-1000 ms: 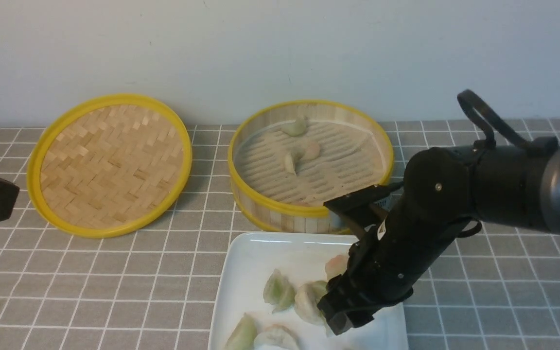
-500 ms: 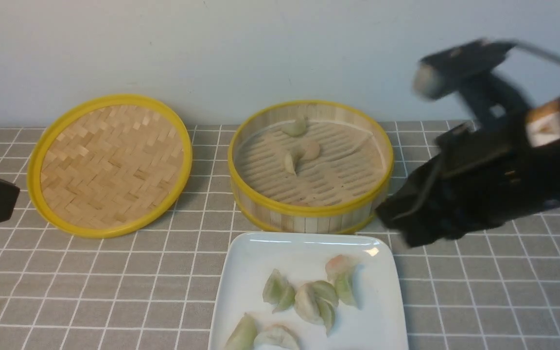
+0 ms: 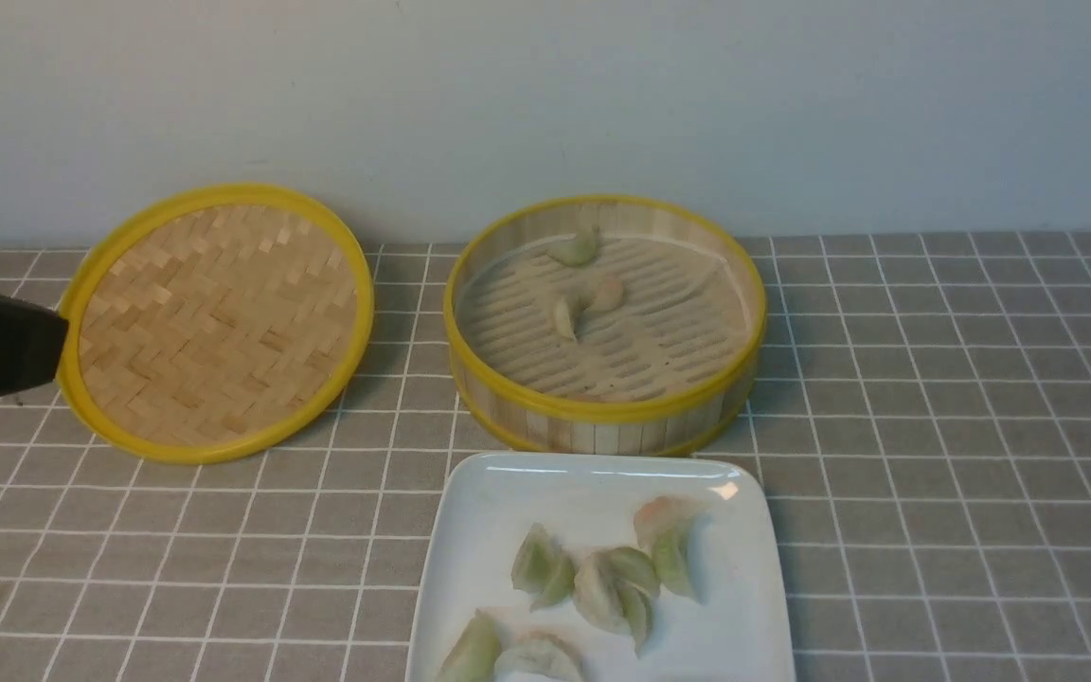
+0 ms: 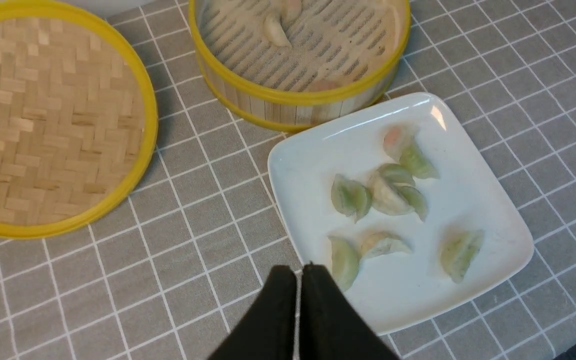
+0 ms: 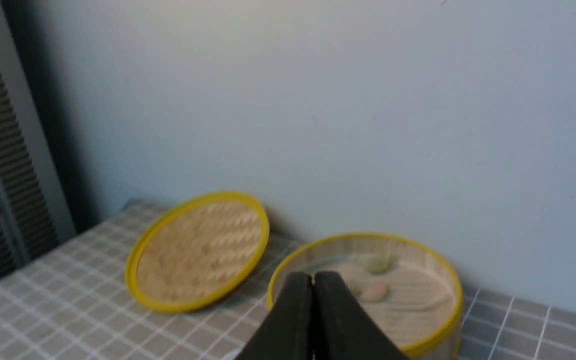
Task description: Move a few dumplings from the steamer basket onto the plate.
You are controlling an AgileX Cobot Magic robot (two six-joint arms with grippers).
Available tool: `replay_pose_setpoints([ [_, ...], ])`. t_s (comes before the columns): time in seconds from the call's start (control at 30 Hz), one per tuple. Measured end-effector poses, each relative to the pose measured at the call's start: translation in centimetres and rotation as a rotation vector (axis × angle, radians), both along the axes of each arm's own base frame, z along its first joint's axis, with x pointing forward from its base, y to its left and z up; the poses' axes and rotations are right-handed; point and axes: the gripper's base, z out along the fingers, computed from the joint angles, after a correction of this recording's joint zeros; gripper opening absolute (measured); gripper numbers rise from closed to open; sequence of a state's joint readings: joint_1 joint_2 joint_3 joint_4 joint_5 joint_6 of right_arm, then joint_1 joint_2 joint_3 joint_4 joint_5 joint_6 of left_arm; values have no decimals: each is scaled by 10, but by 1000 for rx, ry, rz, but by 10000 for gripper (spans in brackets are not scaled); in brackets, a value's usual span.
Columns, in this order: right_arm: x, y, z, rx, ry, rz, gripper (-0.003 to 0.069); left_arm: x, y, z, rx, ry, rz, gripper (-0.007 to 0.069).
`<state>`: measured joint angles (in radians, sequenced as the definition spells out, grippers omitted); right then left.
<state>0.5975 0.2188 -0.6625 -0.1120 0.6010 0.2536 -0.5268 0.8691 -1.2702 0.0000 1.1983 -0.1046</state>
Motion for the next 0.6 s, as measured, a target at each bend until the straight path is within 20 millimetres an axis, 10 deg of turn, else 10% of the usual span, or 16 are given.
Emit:
replay_pose_setpoints([
  [0.23,-15,-18,-45,81,-119,-73,-13,15,-11,-3,-29,3,-13,-5],
  [0.6,-13,-17,-47,108,-103,-75,-13,-17,7,-36,-84,-74,-5,-5],
])
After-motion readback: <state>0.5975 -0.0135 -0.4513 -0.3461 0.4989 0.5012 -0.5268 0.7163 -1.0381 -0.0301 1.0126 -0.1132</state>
